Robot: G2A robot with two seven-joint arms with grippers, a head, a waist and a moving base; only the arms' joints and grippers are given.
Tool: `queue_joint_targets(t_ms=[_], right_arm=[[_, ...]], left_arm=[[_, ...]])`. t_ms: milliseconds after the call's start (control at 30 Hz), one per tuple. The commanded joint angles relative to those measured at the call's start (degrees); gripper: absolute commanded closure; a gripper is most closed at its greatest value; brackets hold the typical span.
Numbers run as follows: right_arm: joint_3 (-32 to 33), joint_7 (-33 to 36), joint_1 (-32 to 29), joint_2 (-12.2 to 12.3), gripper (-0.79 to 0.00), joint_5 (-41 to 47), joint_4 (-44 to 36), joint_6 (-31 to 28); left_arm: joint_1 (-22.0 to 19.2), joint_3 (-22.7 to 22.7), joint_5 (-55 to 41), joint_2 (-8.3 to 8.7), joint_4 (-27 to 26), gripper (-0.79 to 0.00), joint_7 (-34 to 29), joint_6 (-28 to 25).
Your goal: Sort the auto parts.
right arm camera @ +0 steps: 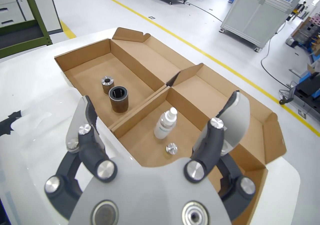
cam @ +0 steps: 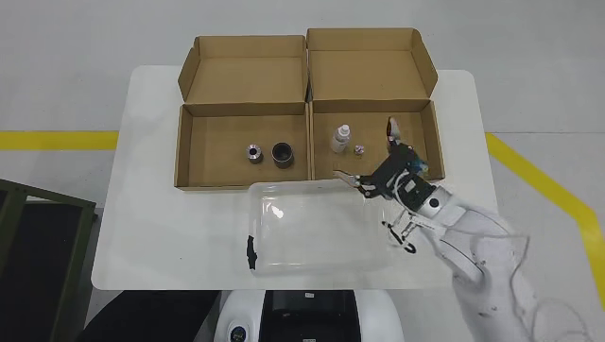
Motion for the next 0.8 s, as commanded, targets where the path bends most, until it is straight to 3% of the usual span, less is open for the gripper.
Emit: queue_joint_targets(t_ms=[0, 467, 767], right_arm=[[2.69, -1.51, -3.74, 0.37, -0.785, -1.26, -1.45, -0.18], [18.1, -18.81, -24.36, 1.43, -0.785, -3.1, -8.51, 3.06], [22.89, -23.82, -30.19, 1.62, -0.785, -3.37, -9.92, 2.84]], left_arm=[[0.0, 0.0, 0.0, 0.0, 0.0, -0.785, 0.0, 0.0], [0.0, 0.0, 0.0, 0.0, 0.0, -0.785, 0.0, 0.0], [0.0, 0.0, 0.0, 0.0, 0.0, -0.785, 0.0, 0.0]])
